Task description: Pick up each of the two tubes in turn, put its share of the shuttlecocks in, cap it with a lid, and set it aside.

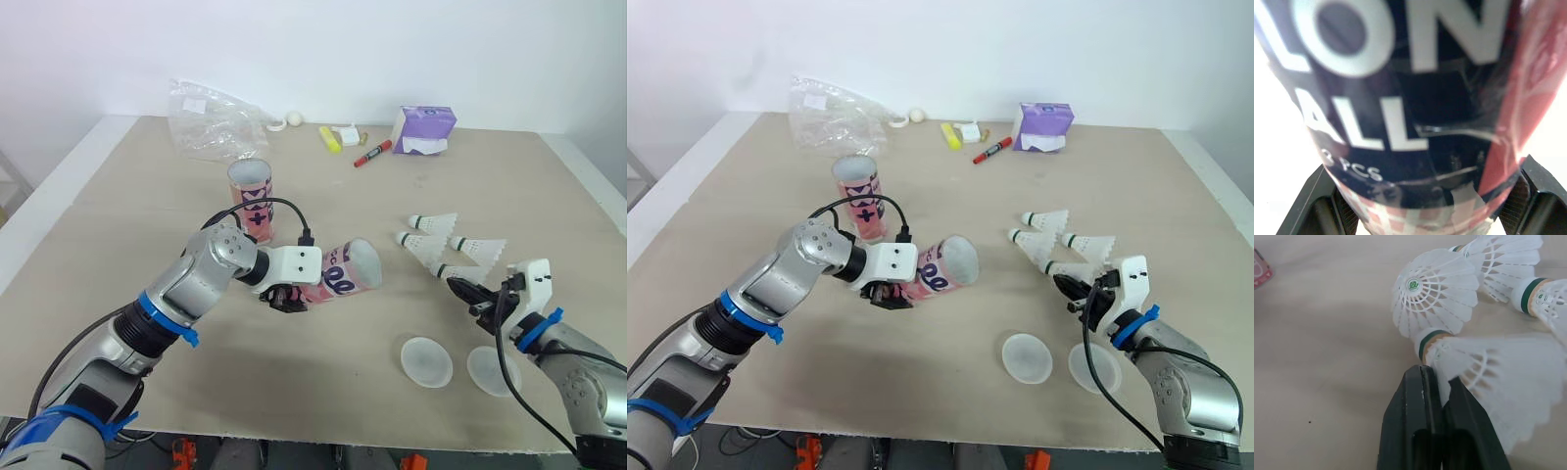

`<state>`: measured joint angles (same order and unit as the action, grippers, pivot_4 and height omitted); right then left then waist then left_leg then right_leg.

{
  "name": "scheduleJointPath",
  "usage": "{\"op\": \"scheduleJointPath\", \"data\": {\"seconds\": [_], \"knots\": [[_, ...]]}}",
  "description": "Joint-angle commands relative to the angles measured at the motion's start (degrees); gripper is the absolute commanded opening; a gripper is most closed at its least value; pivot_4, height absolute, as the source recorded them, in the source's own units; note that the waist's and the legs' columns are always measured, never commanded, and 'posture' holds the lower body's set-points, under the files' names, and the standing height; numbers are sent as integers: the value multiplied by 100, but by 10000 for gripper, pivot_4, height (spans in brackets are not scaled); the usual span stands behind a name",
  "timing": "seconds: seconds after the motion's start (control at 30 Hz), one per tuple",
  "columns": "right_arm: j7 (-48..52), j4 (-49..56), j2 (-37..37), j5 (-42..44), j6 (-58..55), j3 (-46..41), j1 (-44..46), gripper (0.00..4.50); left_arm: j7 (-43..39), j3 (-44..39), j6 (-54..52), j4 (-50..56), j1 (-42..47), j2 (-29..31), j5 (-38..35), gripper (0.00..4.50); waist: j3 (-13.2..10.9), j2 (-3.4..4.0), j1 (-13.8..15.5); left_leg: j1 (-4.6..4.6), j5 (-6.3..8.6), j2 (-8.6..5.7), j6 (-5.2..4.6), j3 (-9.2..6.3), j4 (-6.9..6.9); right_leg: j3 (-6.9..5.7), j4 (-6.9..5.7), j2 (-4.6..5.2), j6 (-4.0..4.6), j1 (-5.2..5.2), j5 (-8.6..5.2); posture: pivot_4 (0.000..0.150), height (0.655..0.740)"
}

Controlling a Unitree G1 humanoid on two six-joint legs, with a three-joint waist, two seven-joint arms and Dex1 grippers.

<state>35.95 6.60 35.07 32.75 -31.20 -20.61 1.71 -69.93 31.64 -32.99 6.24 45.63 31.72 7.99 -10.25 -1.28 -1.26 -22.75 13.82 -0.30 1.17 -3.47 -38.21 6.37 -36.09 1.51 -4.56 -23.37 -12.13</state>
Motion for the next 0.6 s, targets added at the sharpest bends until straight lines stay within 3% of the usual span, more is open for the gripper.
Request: {"op": "scheduleJointPath", "data": {"seconds": [0.03, 0.23, 0.37, 0.5, 0.6], "knots": [[55, 254, 69, -86, 232, -105, -61, 804, 99, 84, -11, -30, -30, -60, 65, 32081, 0, 0, 1, 0, 0, 0, 0, 0, 0, 0, 0, 0, 0, 0, 0, 1500, 7400], [307, 1311, 472, 180, 226, -643, -495, 804, 90, 86, 29, -90, 1, -91, 64, 32081, -1, 14, 5, -2, 0, -2, 0, -1, -2, 1, 0, 1, -3, 0, 0, 1500, 7400], [1275, 2527, 1516, 81, 586, -991, -822, 804, 72, 96, 127, -229, 47, -140, 75, 32081, 3, 35, 0, -8, 0, -10, 0, -2, -12, 1, -1, 6, -10, 2, 0, 1500, 7400], [1922, 3222, 2325, -183, 1082, -766, -625, 804, 39, 91, 201, -310, 62, -156, 87, 32081, 3, 21, 1, 8, 0, -3, 0, -7, -16, -2, 0, -3, -14, 17, 3, 1500, 7400], [1983, 3522, 2481, -183, 1242, -329, -247, 804, 30, 83, 247, -371, 80, -186, 105, 32081, 3, 12, 4, 6, -4, -1, -5, -1, -19, -1, 1, 0, -14, 20, 3, 1500, 7400]]}}
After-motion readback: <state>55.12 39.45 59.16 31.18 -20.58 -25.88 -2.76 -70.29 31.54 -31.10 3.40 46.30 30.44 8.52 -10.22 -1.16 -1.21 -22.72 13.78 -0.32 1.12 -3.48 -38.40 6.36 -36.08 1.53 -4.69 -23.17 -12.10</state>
